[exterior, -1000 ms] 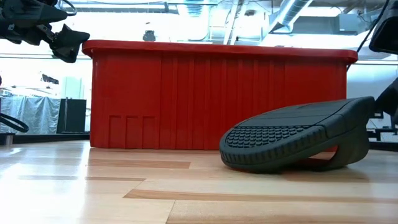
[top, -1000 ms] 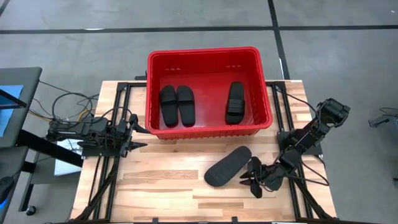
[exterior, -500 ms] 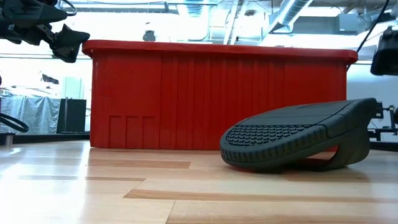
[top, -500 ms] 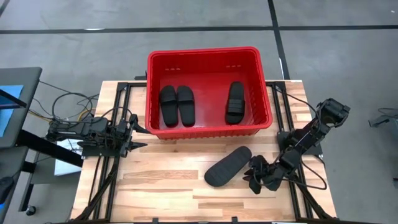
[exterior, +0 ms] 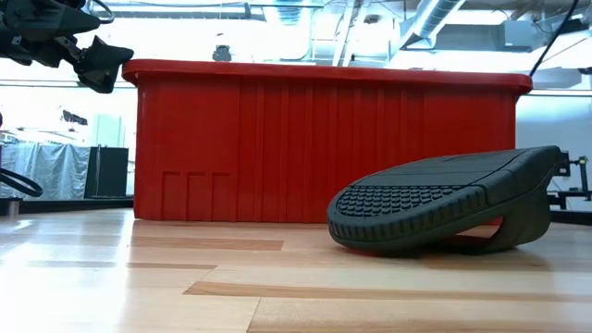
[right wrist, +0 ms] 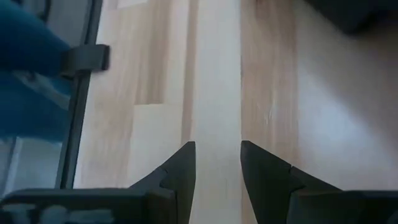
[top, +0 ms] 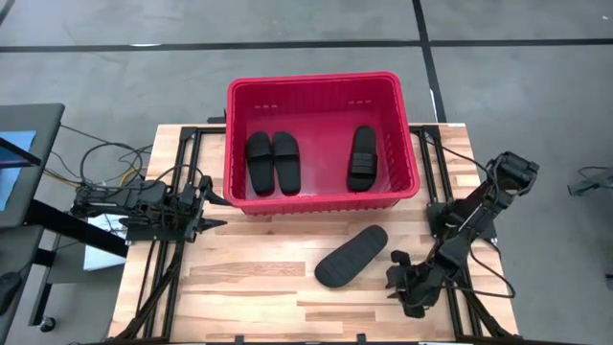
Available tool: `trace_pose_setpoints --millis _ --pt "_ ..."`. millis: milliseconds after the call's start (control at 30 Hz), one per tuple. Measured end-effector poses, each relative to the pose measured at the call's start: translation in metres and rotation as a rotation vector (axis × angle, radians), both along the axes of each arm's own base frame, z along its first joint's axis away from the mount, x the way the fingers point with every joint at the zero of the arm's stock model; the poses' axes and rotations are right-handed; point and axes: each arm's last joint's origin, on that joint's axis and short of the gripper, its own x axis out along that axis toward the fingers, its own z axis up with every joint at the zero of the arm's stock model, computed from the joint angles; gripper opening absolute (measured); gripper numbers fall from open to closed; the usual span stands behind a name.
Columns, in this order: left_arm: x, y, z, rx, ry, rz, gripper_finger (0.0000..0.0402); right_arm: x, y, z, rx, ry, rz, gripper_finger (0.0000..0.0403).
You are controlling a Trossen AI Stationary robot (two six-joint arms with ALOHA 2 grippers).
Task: Pick and place slides into bin
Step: Put the black slides into the red bin
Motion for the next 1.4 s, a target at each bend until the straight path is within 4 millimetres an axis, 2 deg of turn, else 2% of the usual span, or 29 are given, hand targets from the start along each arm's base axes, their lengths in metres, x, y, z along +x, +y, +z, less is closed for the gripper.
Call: trace_pose_setpoints --millis 167,333,500,767,1033,1100,1267,1400 --pt "0.0 0.0 0.0 0.0 0.0 0.0 0.0258 0.007 0.01 0.031 -0.164 0.034 0.12 0.012" --pt "0.0 0.0 0.0 0.0 0.0 0.0 0.0258 0.005 0.002 0.059 -0.459 0.086 0.198 0.012" --pt "0.0 0.0 0.0 0.0 0.0 0.0 0.0258 0.006 -0.011 0.064 -0.629 0.125 0.213 0.012" --pt "0.0 0.0 0.0 0.0 0.0 0.0 0.0258 0.019 -0.026 0.066 -0.794 0.048 0.143 0.012" --pt "0.0 0.0 0.0 0.0 0.0 0.0 0.0258 0.024 -0.037 0.066 -0.824 0.093 0.117 0.0127" --pt "0.0 0.0 0.0 0.0 0.0 0.0 0.0258 0.024 -0.038 0.066 -0.804 0.1 0.066 0.0134" --pt "0.0 0.0 0.0 0.0 0.0 0.0 0.0258 0.029 -0.045 0.064 -0.609 0.195 -0.196 0.0152" --pt "0.0 0.0 0.0 0.0 0.0 0.0 0.0258 0.035 -0.053 0.063 -0.411 0.253 -0.537 0.0164"
